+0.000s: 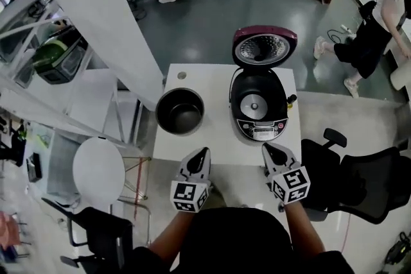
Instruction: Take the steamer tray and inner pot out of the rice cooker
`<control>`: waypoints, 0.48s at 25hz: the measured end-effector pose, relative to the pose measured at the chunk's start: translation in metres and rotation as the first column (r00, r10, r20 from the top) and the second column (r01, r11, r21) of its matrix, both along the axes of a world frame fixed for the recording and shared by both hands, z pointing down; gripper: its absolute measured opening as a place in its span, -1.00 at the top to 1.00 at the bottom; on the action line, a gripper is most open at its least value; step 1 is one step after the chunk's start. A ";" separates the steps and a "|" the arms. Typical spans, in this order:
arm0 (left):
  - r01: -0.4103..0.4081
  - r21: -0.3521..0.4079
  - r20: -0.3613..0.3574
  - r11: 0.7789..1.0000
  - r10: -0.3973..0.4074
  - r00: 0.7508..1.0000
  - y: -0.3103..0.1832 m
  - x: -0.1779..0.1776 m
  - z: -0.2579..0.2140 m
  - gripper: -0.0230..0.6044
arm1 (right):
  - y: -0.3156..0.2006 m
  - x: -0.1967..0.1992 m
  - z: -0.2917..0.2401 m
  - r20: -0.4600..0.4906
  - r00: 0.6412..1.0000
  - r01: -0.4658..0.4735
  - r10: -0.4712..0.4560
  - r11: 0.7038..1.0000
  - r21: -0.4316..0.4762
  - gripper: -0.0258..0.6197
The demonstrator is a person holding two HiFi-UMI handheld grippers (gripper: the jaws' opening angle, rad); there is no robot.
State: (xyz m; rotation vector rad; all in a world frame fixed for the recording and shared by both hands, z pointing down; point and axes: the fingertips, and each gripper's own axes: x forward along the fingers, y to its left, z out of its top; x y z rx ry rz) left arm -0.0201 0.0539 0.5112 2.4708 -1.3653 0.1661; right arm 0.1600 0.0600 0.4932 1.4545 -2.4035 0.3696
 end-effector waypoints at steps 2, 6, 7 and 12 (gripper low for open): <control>0.000 0.009 -0.023 1.000 0.001 1.000 0.032 0.025 -0.003 0.91 | 0.036 0.034 -0.002 0.018 0.999 -0.033 0.033 0.999 0.027 0.91; 0.026 -0.001 -0.093 1.000 -0.026 0.995 0.090 0.052 -0.004 0.91 | 0.099 0.088 -0.008 0.077 0.991 -0.117 0.112 0.991 0.069 0.91; 0.038 0.006 -0.096 0.999 -0.037 0.995 0.101 0.058 -0.005 0.91 | 0.111 0.101 -0.011 0.082 0.988 -0.135 0.129 0.987 0.082 0.92; 0.079 0.083 -0.012 0.993 -0.078 0.997 0.145 0.072 -0.012 0.91 | 0.157 0.139 -0.016 0.087 0.985 -0.158 0.148 0.978 0.133 0.92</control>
